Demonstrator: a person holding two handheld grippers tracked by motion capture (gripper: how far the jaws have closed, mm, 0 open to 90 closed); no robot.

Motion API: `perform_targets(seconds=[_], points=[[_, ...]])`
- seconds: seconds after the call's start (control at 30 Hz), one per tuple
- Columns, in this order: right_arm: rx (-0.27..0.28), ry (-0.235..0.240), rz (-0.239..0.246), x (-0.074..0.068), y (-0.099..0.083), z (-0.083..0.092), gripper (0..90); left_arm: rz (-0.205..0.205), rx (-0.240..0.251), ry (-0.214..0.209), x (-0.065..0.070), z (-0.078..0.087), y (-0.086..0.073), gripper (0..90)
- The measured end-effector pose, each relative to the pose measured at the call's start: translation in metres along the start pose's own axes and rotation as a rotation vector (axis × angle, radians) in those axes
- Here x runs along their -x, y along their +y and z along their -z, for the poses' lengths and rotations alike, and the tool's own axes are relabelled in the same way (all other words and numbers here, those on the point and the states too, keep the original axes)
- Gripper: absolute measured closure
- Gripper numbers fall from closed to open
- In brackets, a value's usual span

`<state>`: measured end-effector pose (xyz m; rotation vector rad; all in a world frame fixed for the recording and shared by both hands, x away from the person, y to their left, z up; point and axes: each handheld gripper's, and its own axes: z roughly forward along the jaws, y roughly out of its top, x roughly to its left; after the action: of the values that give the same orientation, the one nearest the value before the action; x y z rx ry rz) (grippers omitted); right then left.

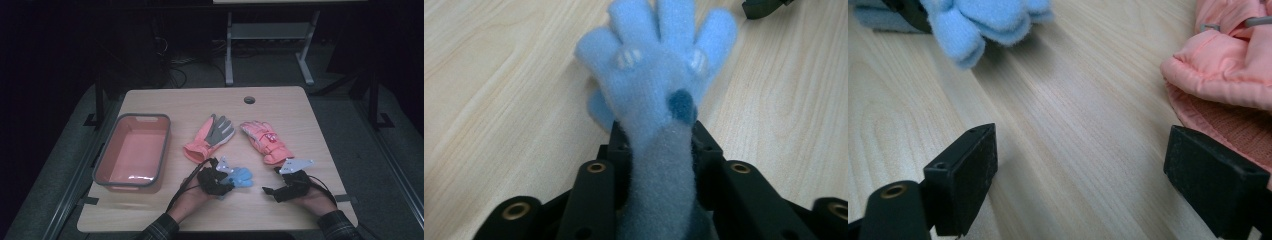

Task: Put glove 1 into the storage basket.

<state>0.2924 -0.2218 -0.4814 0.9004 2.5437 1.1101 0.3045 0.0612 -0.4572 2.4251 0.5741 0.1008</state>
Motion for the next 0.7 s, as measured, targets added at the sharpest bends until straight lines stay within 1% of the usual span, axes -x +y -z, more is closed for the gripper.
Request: perform_targets(seconds=[0.03, 0.07, 0.13, 0.17, 0.2, 0.23, 0.3, 0.33, 0.4, 0.43, 0.5, 0.6, 0.67, 0.7], points=[[-0.001, 0.000, -0.001, 0.000, 0.000, 0.000, 13.4, 0.000, 0.000, 0.000, 0.000, 0.000, 0.000, 71.0], [0.000, 0.000, 0.000, 0.000, 0.000, 0.000, 13.4, 0.013, 0.003, -0.010, -0.001, 0.000, 0.000, 71.7], [0.000, 0.000, 0.000, 0.000, 0.000, 0.000, 13.4, 0.013, 0.000, -0.021, -0.003, 0.001, 0.000, 72.4], [0.000, 0.000, 0.000, 0.000, 0.000, 0.000, 13.5, 0.022, -0.001, -0.033, -0.005, 0.003, 0.000, 72.7], [0.000, 0.000, 0.000, 0.000, 0.000, 0.000, 13.4, 0.022, -0.001, -0.033, -0.005, 0.003, 0.000, 72.9], [0.000, 0.000, 0.000, 0.000, 0.000, 0.000, 13.5, 0.026, 0.007, -0.042, -0.006, 0.004, 0.000, 73.0], [0.000, 0.000, -0.001, 0.000, 0.000, 0.000, 13.4, 0.045, 0.020, -0.051, -0.008, 0.009, 0.000, 73.1], [0.000, 0.000, 0.000, 0.000, 0.000, 0.000, 13.5, 0.036, 0.016, -0.053, -0.010, 0.012, 0.001, 73.1], [0.000, 0.000, 0.000, 0.000, 0.000, 0.000, 13.5, 0.038, 0.028, -0.058, -0.011, 0.018, 0.002, 73.1], [0.000, 0.000, 0.000, 0.000, 0.000, 0.000, 13.4, 0.047, 0.036, -0.060, -0.011, 0.021, 0.003, 73.1], [0.000, 0.000, 0.000, 0.000, 0.000, 0.000, 13.5, 0.045, 0.042, -0.061, -0.012, 0.027, 0.004, 73.1], [0.000, -0.001, 0.000, 0.000, 0.000, 0.000, 13.5, 0.058, 0.053, -0.062, -0.013, 0.035, 0.004, 73.2], [0.000, 0.000, 0.000, 0.000, 0.000, 0.000, 13.4, 0.045, 0.047, -0.064, -0.016, 0.042, 0.005, 73.2], [0.000, -0.001, 0.000, 0.000, 0.000, 0.000, 13.4, 0.050, 0.058, -0.057, -0.017, 0.047, 0.006, 73.2]])
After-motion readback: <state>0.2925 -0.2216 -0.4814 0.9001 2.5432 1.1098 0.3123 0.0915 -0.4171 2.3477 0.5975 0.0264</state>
